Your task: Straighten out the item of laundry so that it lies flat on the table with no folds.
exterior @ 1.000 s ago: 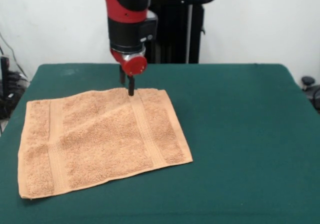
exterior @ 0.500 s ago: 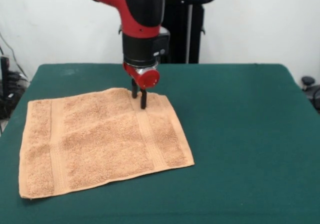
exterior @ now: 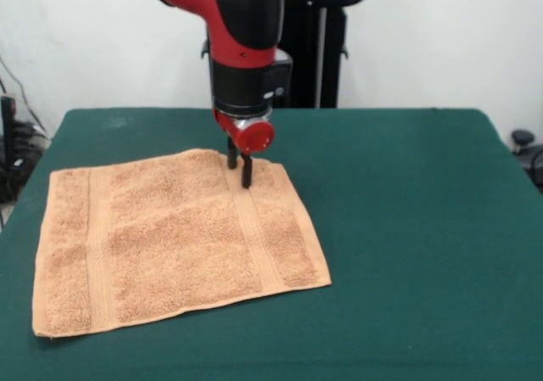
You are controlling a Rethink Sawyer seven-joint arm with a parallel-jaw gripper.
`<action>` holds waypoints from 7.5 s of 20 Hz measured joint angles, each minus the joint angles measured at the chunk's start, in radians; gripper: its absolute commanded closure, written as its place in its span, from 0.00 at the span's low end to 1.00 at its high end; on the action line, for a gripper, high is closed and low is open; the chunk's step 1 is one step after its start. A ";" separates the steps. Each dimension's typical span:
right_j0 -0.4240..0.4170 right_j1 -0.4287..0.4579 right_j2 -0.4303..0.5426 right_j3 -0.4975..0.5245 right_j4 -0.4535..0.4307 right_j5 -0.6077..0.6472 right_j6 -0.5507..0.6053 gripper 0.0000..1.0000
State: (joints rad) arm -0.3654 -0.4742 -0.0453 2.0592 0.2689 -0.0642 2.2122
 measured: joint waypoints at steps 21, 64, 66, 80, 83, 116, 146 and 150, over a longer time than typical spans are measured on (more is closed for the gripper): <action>0.012 -0.004 0.002 0.012 0.035 -0.001 0.000 1.00; 0.047 0.024 0.000 0.013 -0.050 0.169 0.043 1.00; 0.062 0.027 -0.012 -0.001 -0.054 0.187 0.043 1.00; 0.108 0.052 -0.057 -0.101 -0.098 0.340 0.043 1.00; 0.138 0.054 -0.077 -0.106 -0.098 0.334 0.043 1.00; 0.075 0.168 -0.065 0.214 -0.304 -0.733 0.129 1.00; -0.246 0.509 -0.052 0.074 -0.820 -1.299 0.128 1.00; -0.138 0.511 -0.072 0.125 -0.648 -1.379 0.128 1.00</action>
State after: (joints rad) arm -0.5036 0.0371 -0.1178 2.1846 -0.3794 -1.4428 2.3406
